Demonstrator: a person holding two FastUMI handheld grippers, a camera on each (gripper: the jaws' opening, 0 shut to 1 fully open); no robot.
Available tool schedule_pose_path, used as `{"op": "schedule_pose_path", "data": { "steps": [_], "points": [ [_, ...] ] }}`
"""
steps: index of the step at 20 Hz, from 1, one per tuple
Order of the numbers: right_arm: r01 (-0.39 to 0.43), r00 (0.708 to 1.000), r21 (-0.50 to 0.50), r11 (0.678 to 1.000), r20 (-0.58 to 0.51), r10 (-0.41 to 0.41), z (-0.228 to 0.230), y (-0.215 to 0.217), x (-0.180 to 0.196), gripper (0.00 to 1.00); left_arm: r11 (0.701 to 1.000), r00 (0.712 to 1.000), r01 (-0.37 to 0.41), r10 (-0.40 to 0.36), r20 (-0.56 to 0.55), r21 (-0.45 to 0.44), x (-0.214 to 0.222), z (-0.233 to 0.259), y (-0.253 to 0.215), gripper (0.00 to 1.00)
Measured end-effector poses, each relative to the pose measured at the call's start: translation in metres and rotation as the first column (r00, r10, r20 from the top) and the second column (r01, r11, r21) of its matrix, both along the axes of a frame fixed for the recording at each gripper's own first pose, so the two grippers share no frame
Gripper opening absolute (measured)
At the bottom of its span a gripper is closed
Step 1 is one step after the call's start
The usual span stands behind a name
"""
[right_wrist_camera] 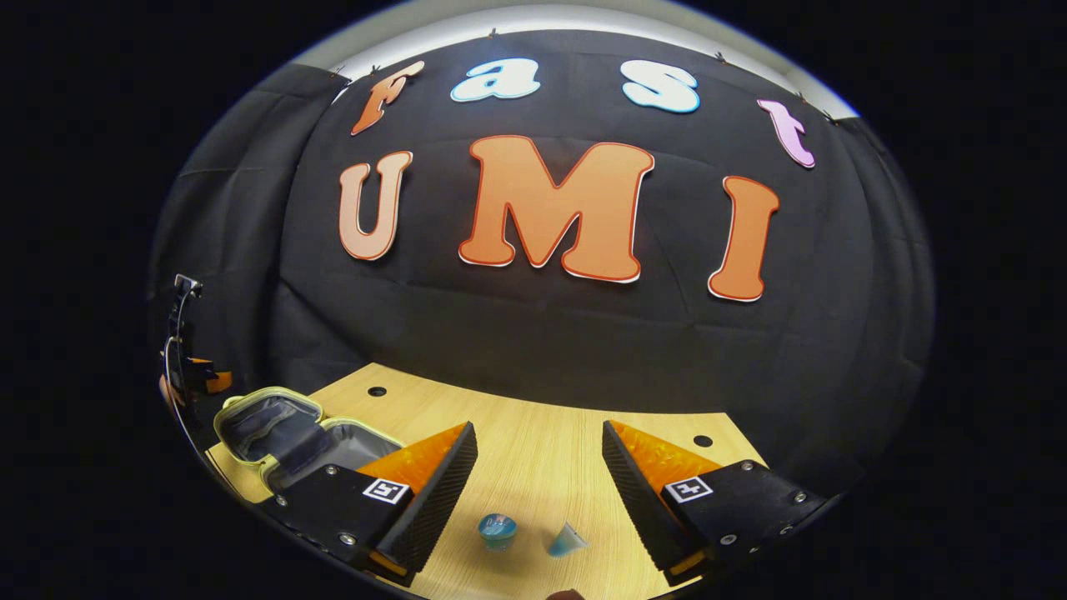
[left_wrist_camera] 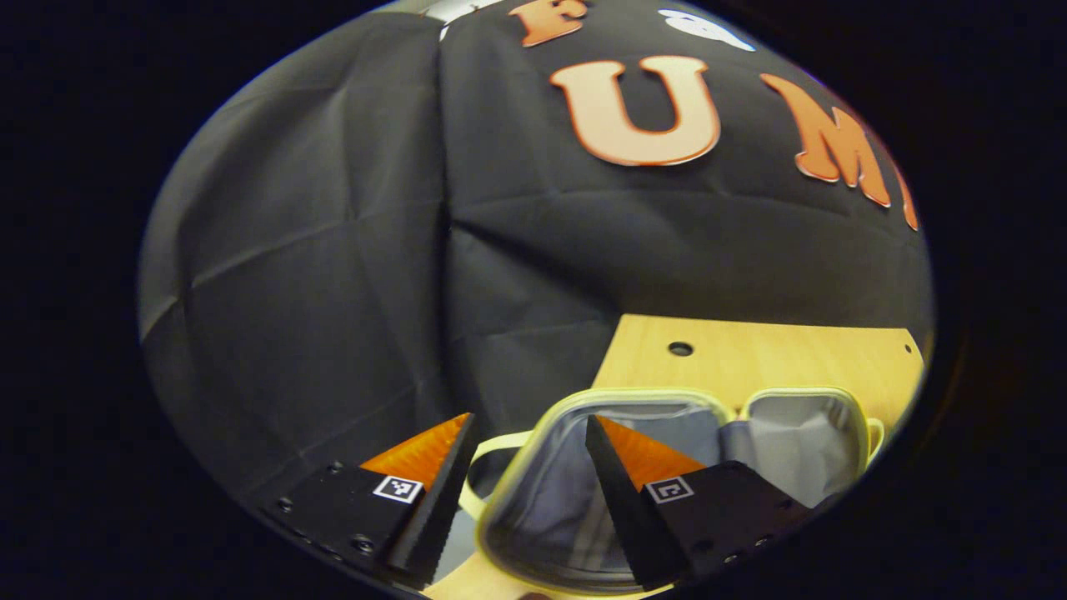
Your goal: First open the suitcase, pack the skin care products into it, and then close the suitcase.
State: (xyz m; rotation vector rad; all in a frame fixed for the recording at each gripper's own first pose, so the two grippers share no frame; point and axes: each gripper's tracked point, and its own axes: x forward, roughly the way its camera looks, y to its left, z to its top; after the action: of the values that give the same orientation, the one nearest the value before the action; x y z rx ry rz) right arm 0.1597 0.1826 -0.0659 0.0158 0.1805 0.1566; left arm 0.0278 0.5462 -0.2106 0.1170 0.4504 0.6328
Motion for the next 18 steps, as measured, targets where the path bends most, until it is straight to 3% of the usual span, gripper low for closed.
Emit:
{"op": "schedule_pose_path", "data": {
  "steps": [2, 4, 7, 13, 18],
  "points": [
    [-0.010, 1.000, 0.013, 1.000, -0.007, 0.010, -0.008, -0.007, -0.005, 0.96, 0.997, 0.997, 0.066, -0.067, 0.023, 0.036, 0.013, 0.018, -0.035, 0.84],
    [-0.023, 1.000, 0.023, 0.999, -0.013, 0.023, -0.018, -0.014, -0.009, 0.95, 0.990, 0.990, 0.131, -0.133, 0.036, 0.049, 0.023, 0.023, -0.076, 0.95],
    [-0.031, 0.999, 0.018, 0.999, -0.037, 0.032, -0.038, -0.031, -0.016, 0.95, 0.970, 0.970, 0.236, -0.239, 0.044, 0.058, 0.043, 0.026, -0.151, 0.95],
    [-0.053, 0.994, 0.036, 0.998, -0.090, 0.056, -0.070, -0.060, -0.026, 0.96, 0.901, 0.900, 0.433, -0.433, 0.038, 0.021, 0.070, 0.000, -0.292, 0.99],
    [-0.095, 0.986, 0.036, 0.995, -0.132, 0.099, -0.095, -0.073, -0.034, 0.96, 0.839, 0.839, 0.543, -0.543, 0.026, -0.016, 0.079, -0.028, -0.392, 0.98]
  ]
}}
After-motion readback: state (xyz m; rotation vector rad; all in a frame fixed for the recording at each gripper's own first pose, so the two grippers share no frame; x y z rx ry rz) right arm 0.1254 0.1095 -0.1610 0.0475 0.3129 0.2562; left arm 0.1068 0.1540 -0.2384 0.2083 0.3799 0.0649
